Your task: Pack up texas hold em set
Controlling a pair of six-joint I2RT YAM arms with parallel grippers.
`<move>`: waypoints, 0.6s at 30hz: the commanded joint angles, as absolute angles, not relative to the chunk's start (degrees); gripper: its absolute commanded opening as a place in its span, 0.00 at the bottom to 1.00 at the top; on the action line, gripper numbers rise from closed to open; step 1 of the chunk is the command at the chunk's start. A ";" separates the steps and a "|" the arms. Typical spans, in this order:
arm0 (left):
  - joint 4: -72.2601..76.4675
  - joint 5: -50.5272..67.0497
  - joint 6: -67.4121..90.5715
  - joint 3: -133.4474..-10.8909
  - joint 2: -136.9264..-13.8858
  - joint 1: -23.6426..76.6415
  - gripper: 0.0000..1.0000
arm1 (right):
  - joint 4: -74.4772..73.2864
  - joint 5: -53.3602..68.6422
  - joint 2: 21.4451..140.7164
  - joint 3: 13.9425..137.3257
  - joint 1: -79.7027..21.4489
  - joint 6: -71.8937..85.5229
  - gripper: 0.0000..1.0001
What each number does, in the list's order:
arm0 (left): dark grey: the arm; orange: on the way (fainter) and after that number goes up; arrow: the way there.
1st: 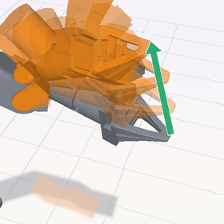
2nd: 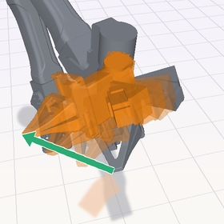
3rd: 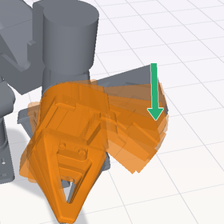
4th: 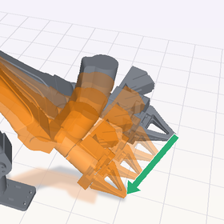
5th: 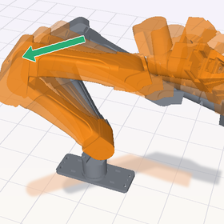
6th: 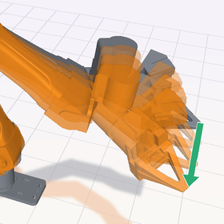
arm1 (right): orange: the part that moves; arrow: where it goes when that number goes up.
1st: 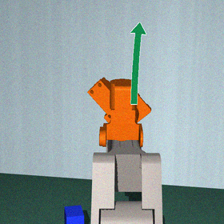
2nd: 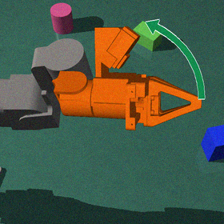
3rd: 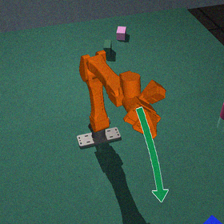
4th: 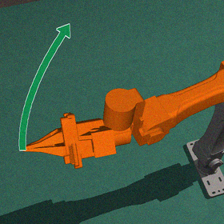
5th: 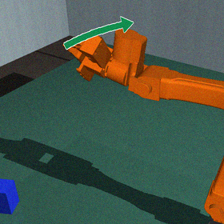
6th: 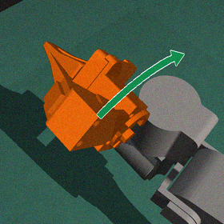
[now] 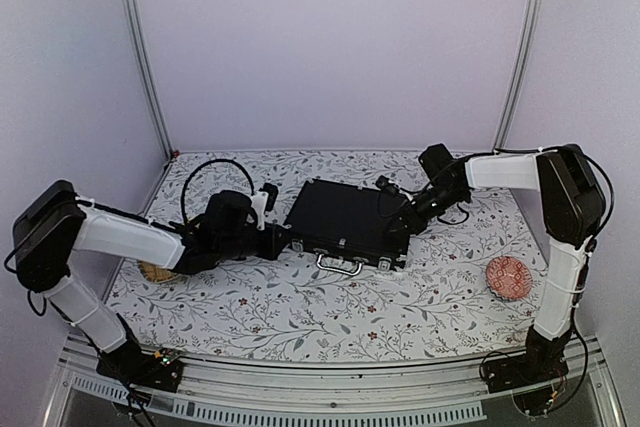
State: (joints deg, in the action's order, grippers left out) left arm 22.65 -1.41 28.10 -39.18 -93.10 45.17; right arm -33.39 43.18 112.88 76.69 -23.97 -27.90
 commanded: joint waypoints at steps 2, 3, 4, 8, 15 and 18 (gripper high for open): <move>8.65 -6.36 20.28 -43.11 -83.96 44.62 0.24 | -36.44 34.67 107.98 75.43 -23.89 -27.74 0.07; 6.35 -6.77 19.35 -44.34 -82.87 44.08 0.28 | -36.18 33.93 106.36 75.30 -23.72 -27.70 0.08; 4.04 -7.05 18.59 -45.43 -81.78 43.38 0.32 | -35.83 33.01 104.68 75.12 -23.49 -27.62 0.08; -3.08 -6.05 16.53 -49.78 -78.66 39.16 0.47 | -32.95 28.25 96.99 74.15 -22.37 -26.65 0.34; -13.26 -6.79 11.88 -56.99 -76.34 32.30 0.84 | -18.77 8.83 82.33 65.53 -21.61 -22.99 0.78; -16.19 -9.22 9.46 -59.48 -76.54 31.20 0.97 | -12.33 -0.18 78.02 63.02 -19.80 -21.28 0.99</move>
State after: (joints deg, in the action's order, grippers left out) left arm -9.02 -6.55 13.91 -56.55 -77.21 32.58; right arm -23.20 15.66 82.04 66.43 -21.78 -24.03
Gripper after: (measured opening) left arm 0.935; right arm 0.918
